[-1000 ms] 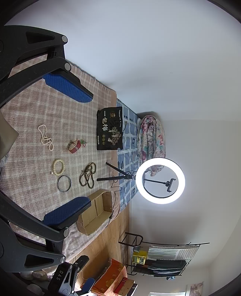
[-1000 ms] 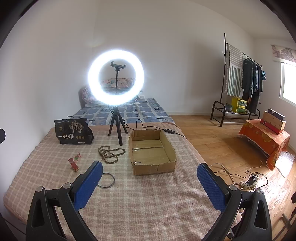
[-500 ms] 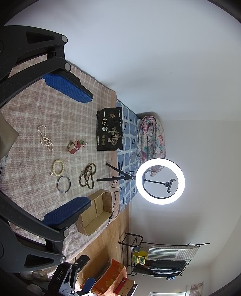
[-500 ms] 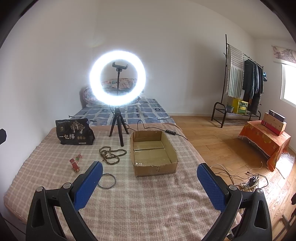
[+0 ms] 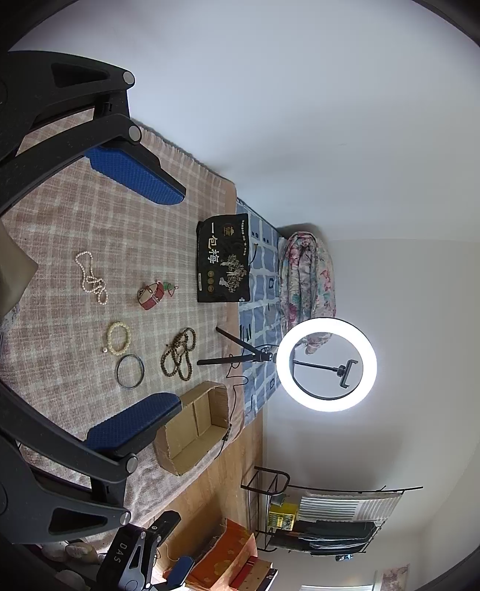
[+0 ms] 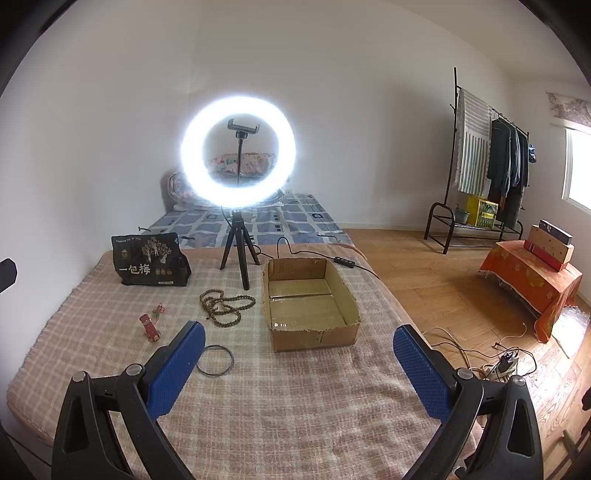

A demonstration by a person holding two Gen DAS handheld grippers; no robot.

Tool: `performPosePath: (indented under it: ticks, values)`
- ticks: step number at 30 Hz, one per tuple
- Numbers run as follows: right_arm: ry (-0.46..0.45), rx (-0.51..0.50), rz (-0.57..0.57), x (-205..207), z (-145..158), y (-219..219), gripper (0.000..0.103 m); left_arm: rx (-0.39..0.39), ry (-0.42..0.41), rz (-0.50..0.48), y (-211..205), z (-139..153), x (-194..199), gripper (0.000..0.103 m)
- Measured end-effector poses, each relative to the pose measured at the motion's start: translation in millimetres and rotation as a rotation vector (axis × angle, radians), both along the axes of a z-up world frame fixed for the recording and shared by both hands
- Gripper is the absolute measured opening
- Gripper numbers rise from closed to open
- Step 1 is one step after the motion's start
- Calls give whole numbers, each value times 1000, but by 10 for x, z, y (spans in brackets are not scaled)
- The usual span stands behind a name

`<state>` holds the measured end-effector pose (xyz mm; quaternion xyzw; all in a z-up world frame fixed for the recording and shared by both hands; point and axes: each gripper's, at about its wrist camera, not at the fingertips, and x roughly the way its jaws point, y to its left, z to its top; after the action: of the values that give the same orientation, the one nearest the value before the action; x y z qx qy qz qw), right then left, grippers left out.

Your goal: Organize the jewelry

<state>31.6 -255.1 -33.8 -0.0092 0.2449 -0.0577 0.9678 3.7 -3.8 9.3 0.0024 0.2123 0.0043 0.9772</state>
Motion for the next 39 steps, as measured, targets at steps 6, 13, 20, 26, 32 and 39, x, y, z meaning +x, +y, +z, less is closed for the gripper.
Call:
performPosePath:
  ticks: [6, 13, 20, 26, 32, 39]
  values:
    - [20, -4, 1, 84, -67, -3, 103, 7, 28, 11, 42, -139, 160, 103]
    - [62, -25, 6, 225, -187, -6, 103, -10, 101, 12, 206, -314, 401, 103]
    - [120, -1, 70, 458, -318, -31, 103, -35, 222, 19, 491, -670, 665, 103]
    - [183, -19, 123, 708, -510, 19, 103, -51, 355, 26, 781, -1125, 836, 103]
    - [256, 4, 196, 963, -778, 90, 103, -9, 414, 29, 904, -1436, 899, 103]
    - [369, -54, 332, 1218, -1190, 342, 103, 64, 419, -41, 805, -1645, 944, 103]
